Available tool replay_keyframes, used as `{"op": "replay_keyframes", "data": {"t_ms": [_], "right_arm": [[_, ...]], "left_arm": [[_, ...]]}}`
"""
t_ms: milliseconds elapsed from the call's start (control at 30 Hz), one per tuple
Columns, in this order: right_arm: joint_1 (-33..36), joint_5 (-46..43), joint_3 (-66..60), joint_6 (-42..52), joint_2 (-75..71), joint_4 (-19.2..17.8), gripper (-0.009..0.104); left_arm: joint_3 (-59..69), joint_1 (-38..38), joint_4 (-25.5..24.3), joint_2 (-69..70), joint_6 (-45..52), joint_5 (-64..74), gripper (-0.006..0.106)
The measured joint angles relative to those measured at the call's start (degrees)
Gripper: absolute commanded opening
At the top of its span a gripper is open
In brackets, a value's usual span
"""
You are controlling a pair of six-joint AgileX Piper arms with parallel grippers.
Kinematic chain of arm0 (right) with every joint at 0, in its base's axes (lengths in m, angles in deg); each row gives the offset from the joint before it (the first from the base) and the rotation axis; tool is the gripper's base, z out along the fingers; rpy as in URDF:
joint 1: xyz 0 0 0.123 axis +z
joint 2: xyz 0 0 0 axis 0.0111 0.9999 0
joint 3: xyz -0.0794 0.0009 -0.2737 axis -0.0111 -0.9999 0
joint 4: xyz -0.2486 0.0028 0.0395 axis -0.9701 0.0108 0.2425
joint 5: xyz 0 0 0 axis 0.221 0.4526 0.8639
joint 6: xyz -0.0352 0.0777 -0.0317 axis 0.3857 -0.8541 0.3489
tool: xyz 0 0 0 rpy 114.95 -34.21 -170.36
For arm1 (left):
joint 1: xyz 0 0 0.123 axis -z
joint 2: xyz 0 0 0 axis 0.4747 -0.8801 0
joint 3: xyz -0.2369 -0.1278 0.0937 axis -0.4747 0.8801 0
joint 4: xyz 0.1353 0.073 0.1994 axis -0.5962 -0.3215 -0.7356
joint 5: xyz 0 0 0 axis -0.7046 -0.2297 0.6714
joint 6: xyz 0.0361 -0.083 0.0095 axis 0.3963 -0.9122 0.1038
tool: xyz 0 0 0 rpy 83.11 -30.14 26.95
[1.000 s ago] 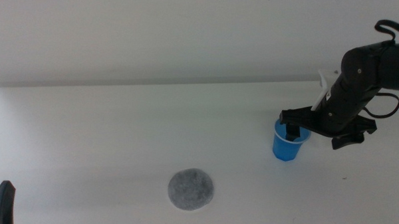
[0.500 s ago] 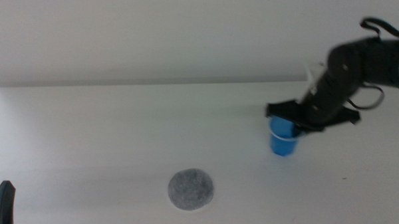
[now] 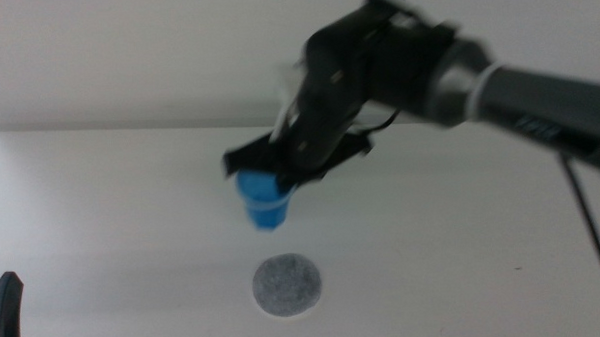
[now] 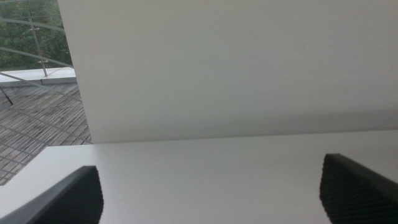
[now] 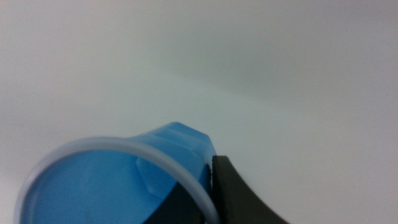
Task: Place an empty cup on a cup mat.
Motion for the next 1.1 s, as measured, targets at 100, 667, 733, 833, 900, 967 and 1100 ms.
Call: {"op": "replay_keyframes", "data": {"t_ms": [100, 667, 733, 833, 900, 967, 1100], "right_arm": [[2.1, 1.5, 0.3, 0.0, 2.1, 0.8, -0.002], [2.9, 8.9, 0.6, -0.6, 5.0, 1.1, -0.001], [2.9, 8.9, 0.1, -0.6, 5.0, 1.1, -0.001], [2.9, 8.1, -1.5, -1.1, 5.0, 1.1, -0.001], [2.9, 7.3, -2.6, -1.4, 5.0, 1.1, -0.001], [2.9, 6.7, -3.2, -1.5, 5.0, 1.1, -0.001], [2.9, 5.8, -3.5, -1.6, 5.1, 1.2, 0.008]], "left_arm": [[0.0, 0.0, 0.0, 0.0, 0.0, 0.0, 0.094], [0.0, 0.0, 0.0, 0.0, 0.0, 0.0, 0.094], [0.0, 0.0, 0.0, 0.0, 0.0, 0.0, 0.094], [0.0, 0.0, 0.0, 0.0, 0.0, 0.0, 0.094], [0.0, 0.0, 0.0, 0.0, 0.0, 0.0, 0.094], [0.0, 0.0, 0.0, 0.0, 0.0, 0.0, 0.094], [0.0, 0.0, 0.0, 0.0, 0.0, 0.0, 0.094]]}}
